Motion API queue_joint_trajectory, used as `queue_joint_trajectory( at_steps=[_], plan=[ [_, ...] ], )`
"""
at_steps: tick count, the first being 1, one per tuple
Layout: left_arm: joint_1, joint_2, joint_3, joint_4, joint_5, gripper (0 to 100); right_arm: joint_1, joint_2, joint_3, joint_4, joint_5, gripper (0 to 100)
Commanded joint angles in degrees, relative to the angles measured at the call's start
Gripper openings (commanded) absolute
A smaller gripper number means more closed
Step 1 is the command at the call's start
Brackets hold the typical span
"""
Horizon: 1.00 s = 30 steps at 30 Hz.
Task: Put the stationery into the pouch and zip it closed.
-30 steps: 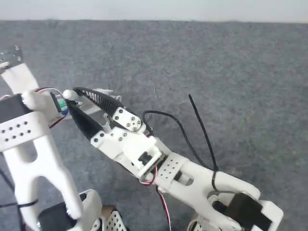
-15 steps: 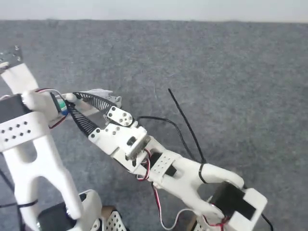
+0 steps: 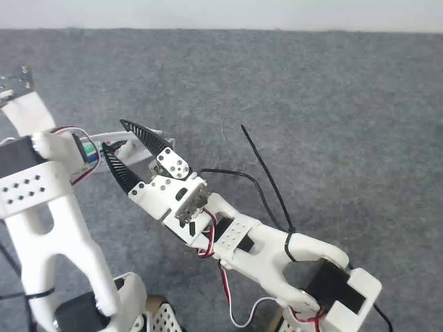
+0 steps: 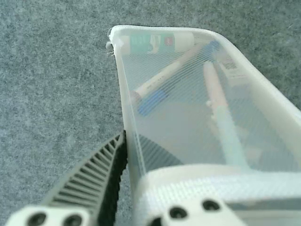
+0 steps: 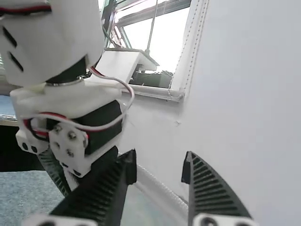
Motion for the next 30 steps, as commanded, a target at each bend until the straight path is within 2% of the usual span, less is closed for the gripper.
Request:
queue_joint_trajectory(
  at_steps=[1, 6, 9, 12, 16, 22, 30],
  plan=[
    [0.4, -0.7, -0.2, -1.7, 0.4, 1, 0.8, -0.8, -3.3, 0.0, -0.4, 14.1],
    [0.4, -0.7, -0.2, -1.7, 0.4, 1, 1.0, -4.0, -1.5, 0.5, -0.1, 14.1],
    [0.4, -0.7, -0.2, -1.7, 0.4, 1, 0.7, -10.2, 1.6, 4.8, -0.3, 14.1],
    [0.4, -0.7, -0.2, -1.7, 0.4, 1, 0.7, -17.3, 2.6, 14.8, -0.8, 14.1],
    [0.4, -0.7, -0.2, -1.7, 0.4, 1, 1.1, -26.2, 2.7, 28.6, -6.0, 14.1],
    [0.4, -0.7, -0.2, -1.7, 0.4, 1, 1.0, -40.7, 2.5, 51.7, -6.4, 14.1],
    [0.4, -0.7, -0.2, -1.7, 0.4, 1, 0.7, -51.9, 2.5, 68.7, -6.5, 14.1]
  ],
)
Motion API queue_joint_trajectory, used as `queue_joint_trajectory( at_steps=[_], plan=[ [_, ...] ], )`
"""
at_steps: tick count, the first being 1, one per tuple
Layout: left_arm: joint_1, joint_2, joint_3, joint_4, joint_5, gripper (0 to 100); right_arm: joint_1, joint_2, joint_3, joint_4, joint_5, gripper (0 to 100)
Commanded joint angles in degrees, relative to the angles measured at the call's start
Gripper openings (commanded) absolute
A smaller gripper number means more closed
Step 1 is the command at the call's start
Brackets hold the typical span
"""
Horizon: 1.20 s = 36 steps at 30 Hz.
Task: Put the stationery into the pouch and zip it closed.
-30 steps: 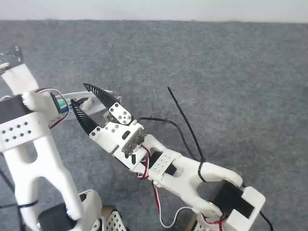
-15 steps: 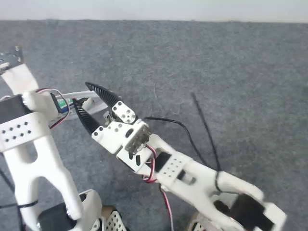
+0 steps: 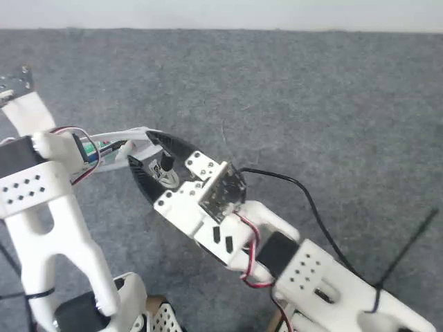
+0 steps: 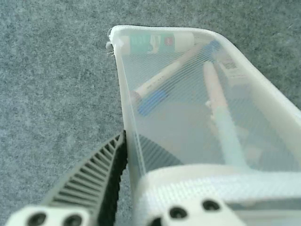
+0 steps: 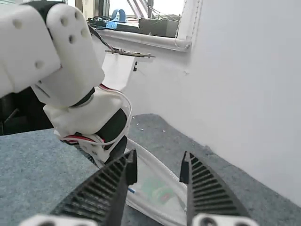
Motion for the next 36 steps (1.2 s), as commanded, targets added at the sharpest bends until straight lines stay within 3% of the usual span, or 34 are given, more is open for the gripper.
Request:
queue_joint_trajectory(
  at_steps=[1, 12, 20, 27, 36],
  plan=[
    [0.4, -0.7, -0.2, -1.7, 0.4, 1, 0.5, -5.3, -0.6, 7.6, -0.7, 14.1],
    [0.4, -0.7, -0.1, -1.7, 0.4, 1, 1.7, -5.3, -0.2, 22.9, -0.9, 14.3],
    [0.4, -0.7, -0.1, -1.7, 0.4, 1, 1.7, -5.2, 4.8, 23.2, -5.3, 14.1],
    [0.4, -0.7, -0.1, -1.7, 0.4, 1, 1.8, -3.1, 11.1, 10.1, -5.2, 14.1],
    [0.4, -0.7, -0.1, -1.7, 0.4, 1, 3.7, 11.8, 11.6, -7.3, -5.0, 14.1]
  ],
)
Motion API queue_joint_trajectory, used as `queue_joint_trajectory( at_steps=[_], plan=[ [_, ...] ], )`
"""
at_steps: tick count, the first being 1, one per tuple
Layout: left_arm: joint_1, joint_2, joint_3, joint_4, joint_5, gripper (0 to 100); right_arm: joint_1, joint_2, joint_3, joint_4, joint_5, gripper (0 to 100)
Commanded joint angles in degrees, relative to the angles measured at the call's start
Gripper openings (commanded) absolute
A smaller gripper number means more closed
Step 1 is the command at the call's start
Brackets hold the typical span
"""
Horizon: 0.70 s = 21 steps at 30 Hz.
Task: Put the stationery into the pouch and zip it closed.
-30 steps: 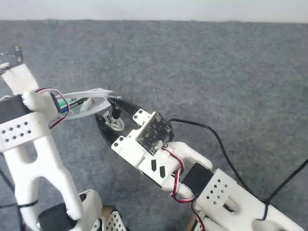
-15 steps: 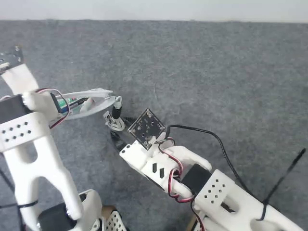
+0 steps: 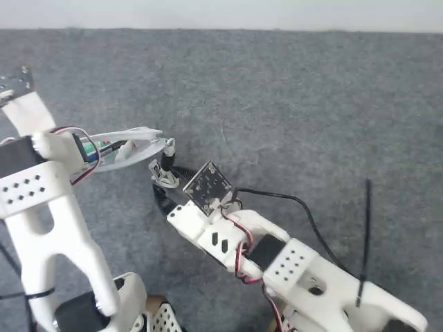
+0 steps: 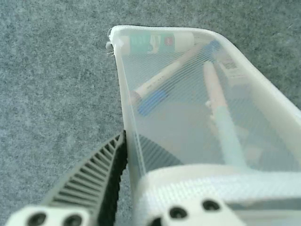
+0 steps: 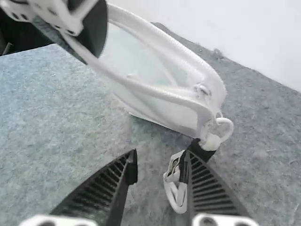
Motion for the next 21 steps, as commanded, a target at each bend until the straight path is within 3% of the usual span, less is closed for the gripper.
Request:
queue_joint_trajectory(
  at_steps=[1, 21],
  plan=[
    [0.4, -0.7, -0.1, -1.7, 0.4, 1, 2.5, 5.8, -0.6, -9.5, -0.2, 14.1],
    [0.4, -0.7, 0.0, -1.7, 0.3, 1, 5.6, 23.2, -9.8, -13.7, -0.6, 14.1]
  ],
)
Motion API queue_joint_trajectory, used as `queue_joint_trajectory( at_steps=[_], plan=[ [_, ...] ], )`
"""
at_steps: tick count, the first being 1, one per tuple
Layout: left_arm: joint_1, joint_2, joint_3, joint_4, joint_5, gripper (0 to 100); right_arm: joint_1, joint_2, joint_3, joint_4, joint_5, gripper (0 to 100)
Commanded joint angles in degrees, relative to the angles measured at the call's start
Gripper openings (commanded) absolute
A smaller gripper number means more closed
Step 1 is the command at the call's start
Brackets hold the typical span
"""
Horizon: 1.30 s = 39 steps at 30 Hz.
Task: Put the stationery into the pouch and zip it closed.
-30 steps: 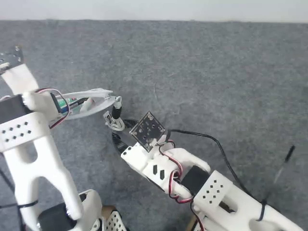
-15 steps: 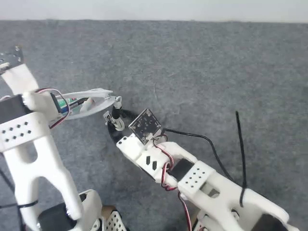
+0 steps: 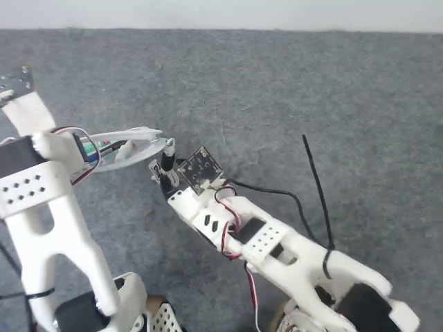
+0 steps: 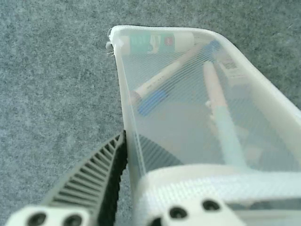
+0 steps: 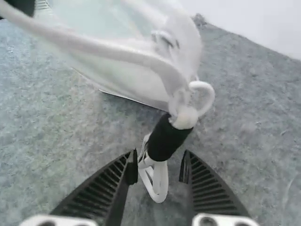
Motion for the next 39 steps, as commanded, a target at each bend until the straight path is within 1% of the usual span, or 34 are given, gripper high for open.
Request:
queue_joint_trajectory(
  at_steps=[1, 3, 8, 12, 19, 24, 33, 36, 37, 39],
  plan=[
    [0.4, -0.7, 0.0, -1.7, 0.3, 1, 0.9, 1.5, -5.4, -1.5, -0.6, 14.1],
    [0.4, -0.7, 0.0, -1.7, 0.3, 1, 0.9, 1.9, -6.0, -2.6, -0.6, 14.3],
    [0.4, -0.7, 0.0, -1.7, 0.3, 1, 1.0, 4.0, -5.9, -9.9, -0.5, 14.1],
    [0.4, -0.7, 0.0, -1.7, 0.3, 1, 1.0, 7.6, -6.8, -12.8, -0.4, 14.1],
    [0.4, -0.7, 0.0, -1.7, 0.3, 1, 1.7, 11.0, -9.1, -13.0, -0.4, 14.1],
    [0.4, -0.7, 0.0, -1.7, 0.3, 1, 3.3, 9.8, -9.1, -13.1, -0.5, 14.1],
    [0.4, -0.7, 0.3, -1.8, 0.2, 1, 3.4, 9.3, -8.7, -13.0, -0.5, 14.0],
    [0.4, -0.7, 1.3, -3.2, 0.2, 1, 3.4, 9.3, -8.7, -12.6, -0.5, 13.9],
    [0.4, -0.7, 1.6, -3.5, 0.2, 1, 3.4, 9.3, -8.7, -12.6, -0.4, 12.7],
    [0.4, -0.7, 1.7, -3.7, 0.2, 1, 3.4, 9.3, -8.7, -12.9, -0.3, 6.1]
  ],
)
